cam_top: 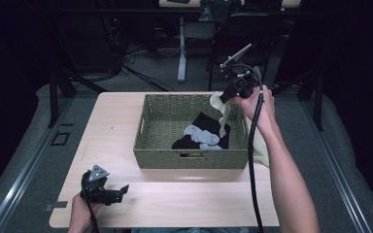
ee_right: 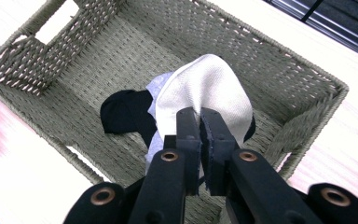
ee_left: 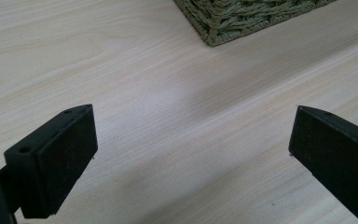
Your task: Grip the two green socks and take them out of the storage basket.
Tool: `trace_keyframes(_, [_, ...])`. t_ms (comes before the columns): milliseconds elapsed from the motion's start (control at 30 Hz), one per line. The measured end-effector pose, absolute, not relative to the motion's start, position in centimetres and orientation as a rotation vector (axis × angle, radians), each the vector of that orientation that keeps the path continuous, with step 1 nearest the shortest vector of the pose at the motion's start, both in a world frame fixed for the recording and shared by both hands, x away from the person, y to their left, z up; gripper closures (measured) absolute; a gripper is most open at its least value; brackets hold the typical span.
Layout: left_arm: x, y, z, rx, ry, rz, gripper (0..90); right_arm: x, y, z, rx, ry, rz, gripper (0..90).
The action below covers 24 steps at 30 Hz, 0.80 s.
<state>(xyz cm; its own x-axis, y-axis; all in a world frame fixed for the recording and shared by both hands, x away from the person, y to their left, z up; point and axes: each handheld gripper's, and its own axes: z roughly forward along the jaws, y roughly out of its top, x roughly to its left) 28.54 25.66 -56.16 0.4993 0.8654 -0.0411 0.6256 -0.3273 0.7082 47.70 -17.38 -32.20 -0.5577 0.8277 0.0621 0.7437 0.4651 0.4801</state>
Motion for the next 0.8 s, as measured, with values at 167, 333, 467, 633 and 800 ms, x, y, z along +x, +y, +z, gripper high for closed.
trace_keyframes(167, [28.6,25.7,-56.2,2.067,1.222,0.447,1.1,47.5,-18.0,-31.4,1.381,2.516,0.689,87.2])
trace_keyframes(333, [28.6,25.7,-56.2,2.069,1.219,0.447,1.1,47.1,-19.2,-30.2,1.387,2.484,0.703,87.1])
trace_keyframes(467, [28.6,25.7,-56.2,2.070,1.219,0.448,1.1,46.7,-20.3,-29.2,1.403,2.459,0.710,87.1])
trace_keyframes(633, [28.5,25.7,-56.1,2.067,1.220,0.456,1.1,46.0,-21.8,-28.0,1.410,2.413,0.734,87.1])
trace_keyframes(800, [28.6,25.7,-56.1,2.073,1.217,0.450,1.1,45.2,-23.8,-27.5,1.435,2.375,0.727,87.1])
